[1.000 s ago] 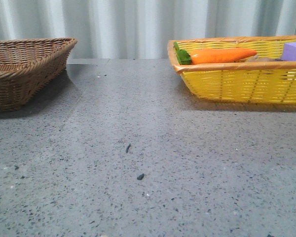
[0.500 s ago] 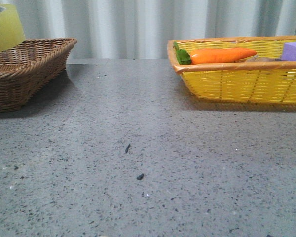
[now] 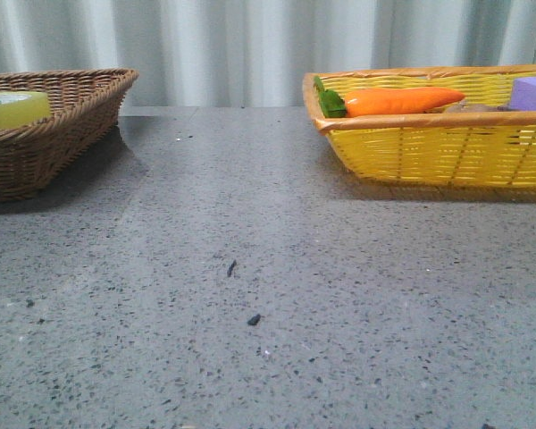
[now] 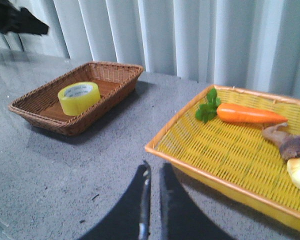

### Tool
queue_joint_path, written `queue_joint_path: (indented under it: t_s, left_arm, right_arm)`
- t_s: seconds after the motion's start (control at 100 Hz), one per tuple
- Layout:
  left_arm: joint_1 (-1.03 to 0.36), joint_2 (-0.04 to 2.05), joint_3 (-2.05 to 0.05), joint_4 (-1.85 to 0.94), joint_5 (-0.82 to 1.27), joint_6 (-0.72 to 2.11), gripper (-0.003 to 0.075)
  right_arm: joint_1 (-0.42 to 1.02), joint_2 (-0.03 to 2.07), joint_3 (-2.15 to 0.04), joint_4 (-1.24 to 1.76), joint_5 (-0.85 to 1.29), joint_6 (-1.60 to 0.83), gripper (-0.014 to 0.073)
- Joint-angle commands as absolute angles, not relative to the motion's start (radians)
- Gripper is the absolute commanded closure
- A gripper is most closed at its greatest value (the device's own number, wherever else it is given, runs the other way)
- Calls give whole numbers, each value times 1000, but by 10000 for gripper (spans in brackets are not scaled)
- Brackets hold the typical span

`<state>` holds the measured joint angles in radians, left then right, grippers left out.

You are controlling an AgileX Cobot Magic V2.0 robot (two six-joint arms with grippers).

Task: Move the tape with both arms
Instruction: 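Lower the tape roll into the brown basket and open the left gripper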

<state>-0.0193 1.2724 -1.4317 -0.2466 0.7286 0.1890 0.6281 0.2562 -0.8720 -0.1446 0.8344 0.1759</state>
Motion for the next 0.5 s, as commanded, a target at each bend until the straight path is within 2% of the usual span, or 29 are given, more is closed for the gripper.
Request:
queue_joint_path:
  t_s: [0.0, 0.1, 0.22, 0.36, 0.49]
  left_arm:
    - [-65, 1112, -1391, -271, 601, 205, 368]
    - [-118, 935, -1258, -271, 535, 205, 380]
    - [-166, 750, -1060, -271, 493, 205, 440]
    - [-177, 563, -821, -271, 450, 205, 541]
    - [-177, 421, -653, -289, 446, 205, 692]
  right_arm:
    - [622, 222, -866, -168, 723, 149, 636]
    - [622, 150, -813, -202, 664, 135, 636]
    - [622, 80, -749, -243, 612, 135, 636]
    - [622, 58, -714, -243, 599, 135, 636]
    - [622, 58, -711, -243, 601, 135, 636]
